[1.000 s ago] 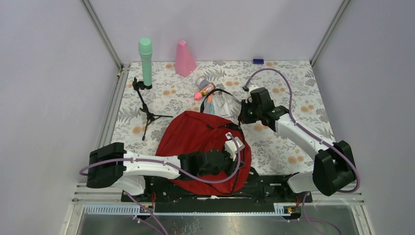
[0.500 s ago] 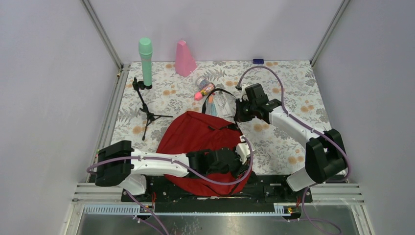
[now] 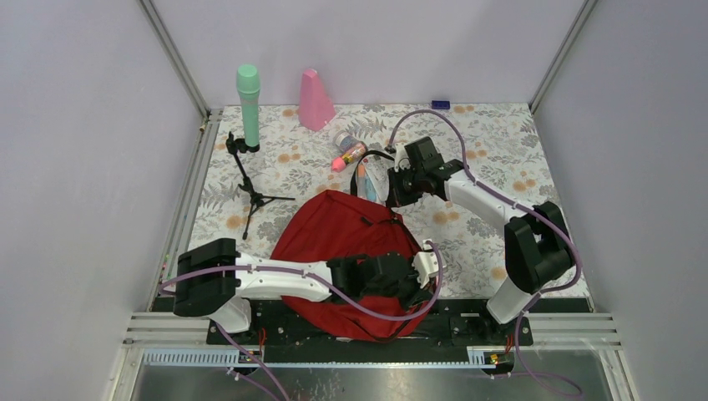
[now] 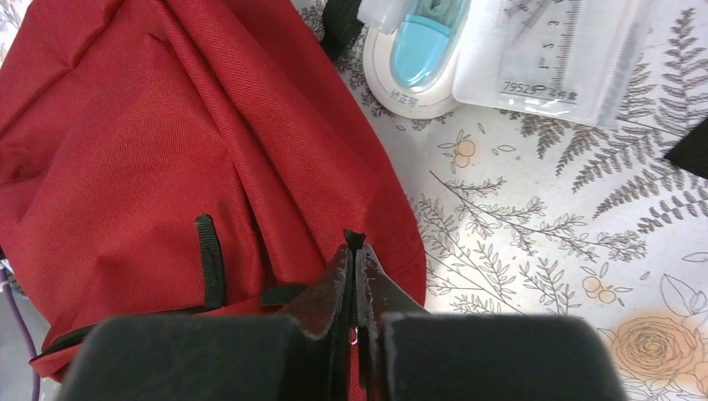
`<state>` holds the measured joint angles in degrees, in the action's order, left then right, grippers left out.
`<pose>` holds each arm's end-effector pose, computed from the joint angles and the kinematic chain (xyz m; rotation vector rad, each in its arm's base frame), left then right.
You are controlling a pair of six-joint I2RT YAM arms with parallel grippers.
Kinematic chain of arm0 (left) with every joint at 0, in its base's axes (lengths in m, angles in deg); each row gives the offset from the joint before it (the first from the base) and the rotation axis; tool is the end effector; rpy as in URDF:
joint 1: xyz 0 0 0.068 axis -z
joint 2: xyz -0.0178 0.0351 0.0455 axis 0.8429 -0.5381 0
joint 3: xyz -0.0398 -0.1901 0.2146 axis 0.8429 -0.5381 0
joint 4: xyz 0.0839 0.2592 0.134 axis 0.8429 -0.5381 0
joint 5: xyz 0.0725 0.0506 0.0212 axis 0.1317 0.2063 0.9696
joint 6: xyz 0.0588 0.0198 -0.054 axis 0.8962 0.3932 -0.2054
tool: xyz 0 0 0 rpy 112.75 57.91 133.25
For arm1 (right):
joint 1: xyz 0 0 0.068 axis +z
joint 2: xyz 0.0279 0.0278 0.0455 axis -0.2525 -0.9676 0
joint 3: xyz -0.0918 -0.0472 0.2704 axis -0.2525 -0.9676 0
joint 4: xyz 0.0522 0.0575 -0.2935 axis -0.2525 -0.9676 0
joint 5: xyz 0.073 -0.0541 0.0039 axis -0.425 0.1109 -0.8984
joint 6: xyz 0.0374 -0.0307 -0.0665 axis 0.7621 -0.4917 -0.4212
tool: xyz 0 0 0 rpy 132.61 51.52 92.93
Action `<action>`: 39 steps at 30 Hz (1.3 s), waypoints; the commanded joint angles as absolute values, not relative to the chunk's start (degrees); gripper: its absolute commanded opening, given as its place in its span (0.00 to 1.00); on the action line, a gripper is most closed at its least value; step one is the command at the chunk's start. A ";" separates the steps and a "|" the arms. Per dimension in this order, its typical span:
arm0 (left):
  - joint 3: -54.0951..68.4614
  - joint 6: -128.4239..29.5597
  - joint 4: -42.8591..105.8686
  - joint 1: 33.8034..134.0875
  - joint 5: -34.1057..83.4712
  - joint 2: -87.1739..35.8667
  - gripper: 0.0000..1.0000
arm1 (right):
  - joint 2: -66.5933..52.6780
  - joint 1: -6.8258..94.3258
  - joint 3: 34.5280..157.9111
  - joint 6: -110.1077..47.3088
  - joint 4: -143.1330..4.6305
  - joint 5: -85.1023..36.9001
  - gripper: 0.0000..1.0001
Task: Pack the student bag
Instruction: Zip the student bag at the center of the board, then adjust the student bag at the center of the board.
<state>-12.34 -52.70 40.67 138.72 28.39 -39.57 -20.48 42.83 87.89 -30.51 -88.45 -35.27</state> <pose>0.0575 -0.4121 0.2075 1.2555 1.8162 -1.0963 0.3627 0.2207 0.2104 -0.5909 2.3746 0.6805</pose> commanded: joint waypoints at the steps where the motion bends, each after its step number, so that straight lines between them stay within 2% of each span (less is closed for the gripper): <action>1: -9.26 -56.02 52.84 143.25 9.95 -39.36 0.00 | -22.41 43.70 95.37 -32.55 -74.40 -32.19 0.00; 13: -10.43 -57.60 53.45 140.71 12.65 -39.12 0.00 | -25.01 45.12 99.86 -31.58 -75.71 -15.16 0.00; 14: -10.60 -58.14 53.00 139.77 13.81 -38.52 0.04 | -24.27 45.08 99.69 -32.23 -76.33 -13.88 0.00; 15: -10.86 -58.79 52.62 138.66 14.98 -37.92 0.13 | -23.42 45.12 99.72 -33.03 -77.29 -12.68 0.00; 16: -11.07 -59.33 52.16 137.60 15.85 -37.29 0.24 | -22.57 45.10 99.76 -33.82 -78.52 -11.45 0.07; 17: -11.25 -59.49 51.33 136.58 16.91 -36.55 0.39 | -21.66 45.12 99.79 -34.53 -80.00 -10.42 0.16; 19: -11.22 -58.94 48.99 135.07 20.01 -34.61 0.67 | -19.32 45.08 99.75 -35.39 -83.22 -8.29 0.43; 20: -11.13 -58.45 47.60 134.40 21.86 -33.68 0.77 | -17.88 45.05 99.16 -35.36 -84.46 -7.05 0.57; 21: -11.00 -57.87 45.89 133.78 23.49 -32.61 0.84 | -16.08 45.01 98.23 -34.90 -85.23 -5.52 0.71; 23: -10.66 -56.89 42.23 132.34 26.50 -30.47 0.93 | -12.20 44.83 96.00 -33.69 -87.42 -3.35 0.84; 24: -10.51 -56.54 40.15 131.60 27.91 -29.35 0.97 | -10.24 44.51 94.57 -33.01 -88.51 -2.94 0.87; 33: -12.24 -57.76 16.67 122.63 44.82 -17.02 0.99 | 9.75 42.94 82.49 -21.32 -103.32 -2.83 0.93; 39: -13.57 -62.71 7.99 113.71 43.72 -12.89 0.99 | 19.43 43.01 74.93 -14.89 -111.62 -9.05 0.94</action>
<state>-13.28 -59.35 15.71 117.91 41.59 -14.52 15.82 43.07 78.01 -20.96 -104.18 -4.14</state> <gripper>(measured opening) 0.986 0.943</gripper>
